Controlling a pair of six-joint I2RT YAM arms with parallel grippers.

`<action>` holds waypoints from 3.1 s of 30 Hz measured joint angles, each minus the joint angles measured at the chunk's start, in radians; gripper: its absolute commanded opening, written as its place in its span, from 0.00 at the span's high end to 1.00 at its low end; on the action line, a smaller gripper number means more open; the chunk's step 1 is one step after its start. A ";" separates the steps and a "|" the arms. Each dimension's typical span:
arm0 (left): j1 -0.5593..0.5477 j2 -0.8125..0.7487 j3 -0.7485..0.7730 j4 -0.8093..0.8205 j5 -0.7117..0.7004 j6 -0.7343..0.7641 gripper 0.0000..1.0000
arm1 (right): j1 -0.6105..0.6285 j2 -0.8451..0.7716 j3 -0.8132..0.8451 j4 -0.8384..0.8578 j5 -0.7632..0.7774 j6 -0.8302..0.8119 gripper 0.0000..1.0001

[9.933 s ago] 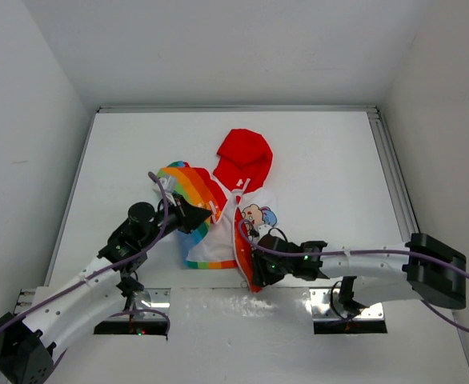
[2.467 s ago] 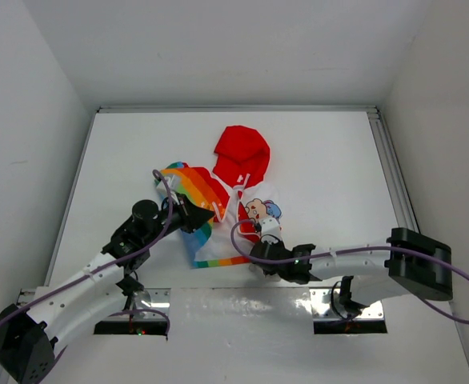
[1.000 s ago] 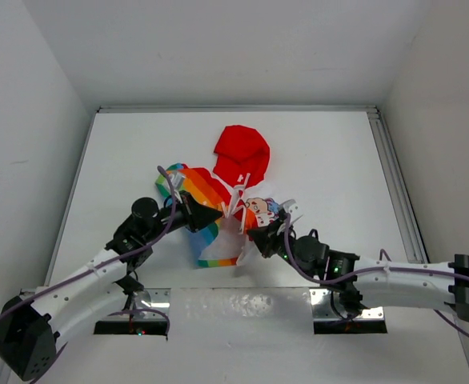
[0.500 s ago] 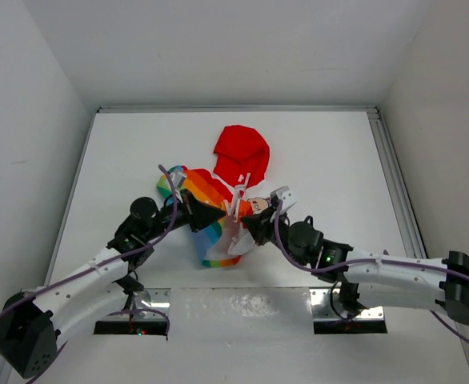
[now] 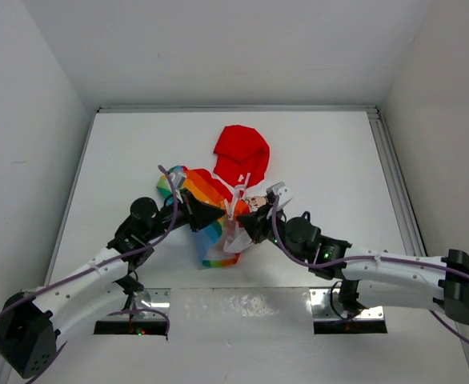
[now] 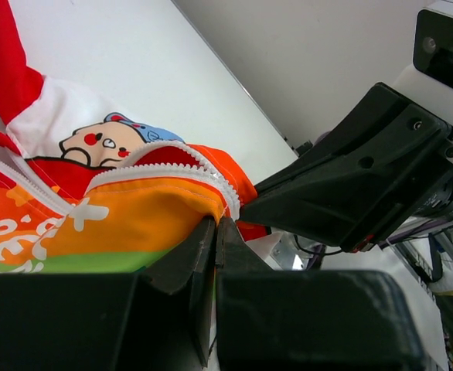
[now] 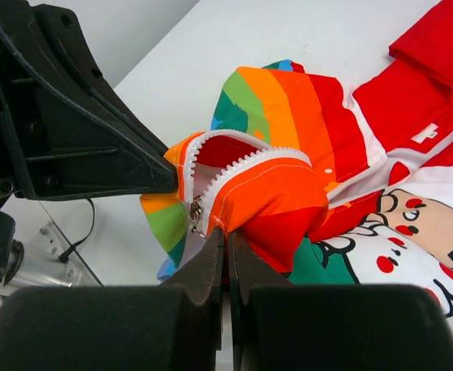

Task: Zip up the jacket

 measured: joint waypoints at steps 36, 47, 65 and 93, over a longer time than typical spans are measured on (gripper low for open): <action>-0.027 -0.022 0.000 -0.043 -0.050 0.045 1.00 | 0.000 -0.013 0.000 -0.024 0.005 0.006 1.00; -0.039 -0.018 0.000 -0.051 -0.051 0.049 1.00 | 0.000 -0.013 0.001 -0.037 0.005 0.005 1.00; -0.071 -0.013 0.000 -0.089 -0.106 0.075 1.00 | 0.000 -0.013 0.035 -0.074 0.005 -0.002 1.00; -0.105 -0.068 0.000 -0.140 -0.142 0.086 1.00 | -0.029 0.077 0.124 -0.138 -0.029 0.025 1.00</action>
